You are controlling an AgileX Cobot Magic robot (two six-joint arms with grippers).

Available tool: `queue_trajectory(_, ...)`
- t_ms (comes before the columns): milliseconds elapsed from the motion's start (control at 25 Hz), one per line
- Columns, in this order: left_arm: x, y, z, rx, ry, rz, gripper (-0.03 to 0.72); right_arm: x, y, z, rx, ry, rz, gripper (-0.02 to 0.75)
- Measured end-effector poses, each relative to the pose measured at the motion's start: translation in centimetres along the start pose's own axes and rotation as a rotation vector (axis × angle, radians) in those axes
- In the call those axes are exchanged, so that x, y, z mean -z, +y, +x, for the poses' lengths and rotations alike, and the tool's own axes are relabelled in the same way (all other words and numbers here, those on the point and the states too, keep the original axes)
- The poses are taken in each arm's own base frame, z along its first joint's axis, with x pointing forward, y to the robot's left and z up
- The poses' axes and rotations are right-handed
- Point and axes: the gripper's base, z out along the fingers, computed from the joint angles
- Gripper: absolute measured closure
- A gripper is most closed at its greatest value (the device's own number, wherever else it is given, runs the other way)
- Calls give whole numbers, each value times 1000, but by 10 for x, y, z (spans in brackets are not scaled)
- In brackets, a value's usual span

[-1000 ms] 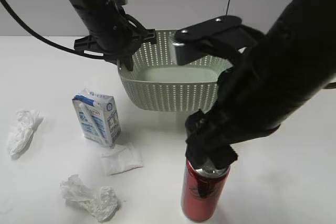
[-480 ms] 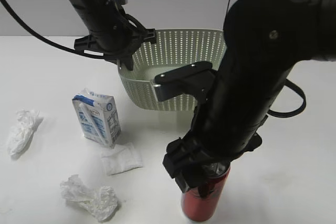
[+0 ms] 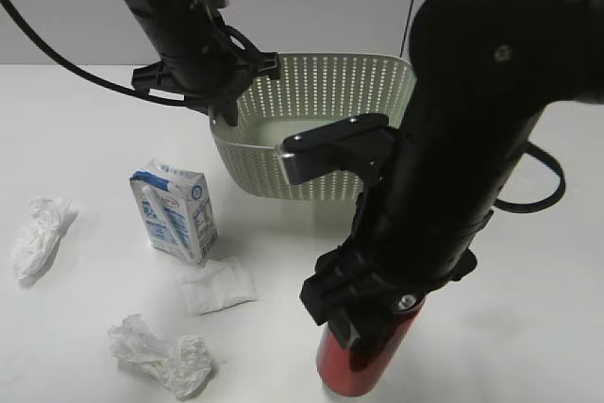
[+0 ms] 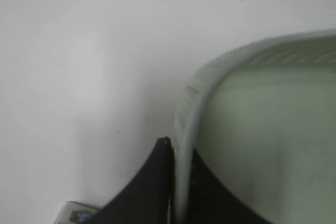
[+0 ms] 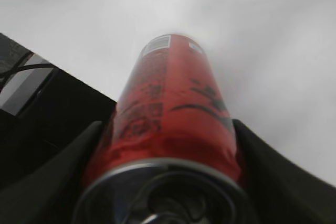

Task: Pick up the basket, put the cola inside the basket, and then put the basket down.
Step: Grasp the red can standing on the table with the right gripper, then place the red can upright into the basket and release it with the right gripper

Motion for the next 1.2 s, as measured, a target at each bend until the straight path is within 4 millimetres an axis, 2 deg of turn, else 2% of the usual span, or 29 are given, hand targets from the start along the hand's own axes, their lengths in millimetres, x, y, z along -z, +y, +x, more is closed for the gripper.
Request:
queue_trajectory(200, 0, 1, 0, -15, -5, -16, 684, 45, 2, 14, 37, -132, -40, 237)
queue_trajectory(400, 0, 2, -1, -17, -6, -19, 684, 101, 2, 21, 103, -239, 3, 237)
queue_trajectory(600, -1, -4, 3, -46, -4, -29, 684, 152, -4, 6, 113, -369, 78, 237)
queue_trajectory(680, -1, -8, 5, -61, -2, -31, 684, 171, -14, -6, 90, -433, 87, 237)
queue_trajectory(760, -1, -12, 7, -74, -1, -30, 684, 180, -26, -20, 66, -465, 107, 237)
queue_trajectory(840, -1, -14, 8, -79, 0, -29, 684, 180, -42, -37, 43, -465, 135, 237)
queue_trajectory(920, -2, -15, 9, -83, -1, -28, 684, 169, -55, -54, 31, -434, 163, 237)
queue_trajectory(1000, -2, -15, 8, -85, -2, -30, 684, 147, -64, -72, 26, -376, 184, 237)
queue_trajectory(1200, -1, -14, 8, -94, -8, -38, 684, 86, -72, -105, 53, -254, 196, 237)
